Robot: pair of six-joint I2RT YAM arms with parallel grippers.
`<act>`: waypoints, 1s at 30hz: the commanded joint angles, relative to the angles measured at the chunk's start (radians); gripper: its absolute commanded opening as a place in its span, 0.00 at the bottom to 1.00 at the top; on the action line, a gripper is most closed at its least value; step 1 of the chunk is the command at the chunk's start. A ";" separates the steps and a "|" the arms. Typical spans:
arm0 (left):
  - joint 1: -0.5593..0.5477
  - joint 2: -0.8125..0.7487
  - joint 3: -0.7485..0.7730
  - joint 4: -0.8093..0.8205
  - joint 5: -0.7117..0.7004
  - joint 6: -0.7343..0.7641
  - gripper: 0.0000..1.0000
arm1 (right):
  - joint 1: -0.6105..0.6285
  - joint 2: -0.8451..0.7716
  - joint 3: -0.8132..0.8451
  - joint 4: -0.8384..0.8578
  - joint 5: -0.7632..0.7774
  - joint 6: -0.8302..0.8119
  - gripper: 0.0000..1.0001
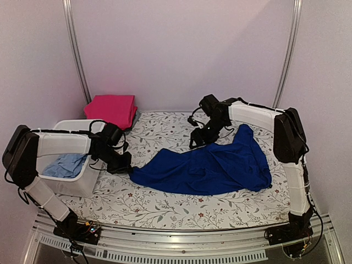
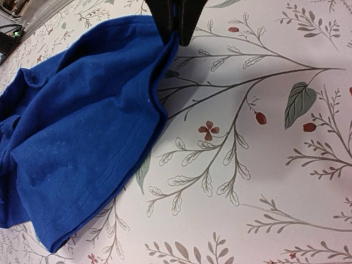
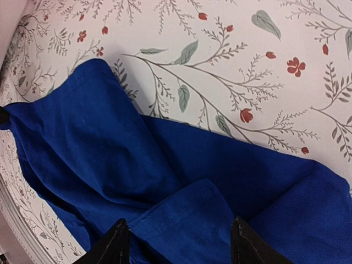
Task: Fold and stack the mixed laundry pile
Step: Flatten out the crumpled T-shirt at the center of the board.
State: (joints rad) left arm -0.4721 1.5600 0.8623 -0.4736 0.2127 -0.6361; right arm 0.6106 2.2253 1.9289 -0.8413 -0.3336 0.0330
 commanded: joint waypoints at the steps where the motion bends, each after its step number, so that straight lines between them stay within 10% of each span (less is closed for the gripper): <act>1: 0.009 0.002 0.028 0.014 -0.005 0.008 0.00 | -0.002 0.003 -0.006 -0.079 0.134 -0.022 0.61; 18: 0.013 0.035 0.057 0.023 0.016 0.022 0.00 | -0.006 -0.177 -0.319 -0.068 0.225 0.019 0.64; 22: 0.017 0.034 0.063 0.022 0.025 0.022 0.00 | -0.006 -0.185 -0.363 -0.076 0.244 0.022 0.49; 27: 0.042 0.011 0.087 0.016 0.065 0.004 0.00 | -0.016 -0.233 -0.344 -0.099 0.213 0.016 0.02; 30: 0.079 -0.020 0.122 0.006 0.109 -0.024 0.00 | -0.064 -0.337 -0.316 -0.086 0.143 0.023 0.00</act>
State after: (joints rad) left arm -0.4438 1.5845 0.9264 -0.4698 0.2634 -0.6334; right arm 0.5991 2.0579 1.5661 -0.9352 -0.1184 0.0483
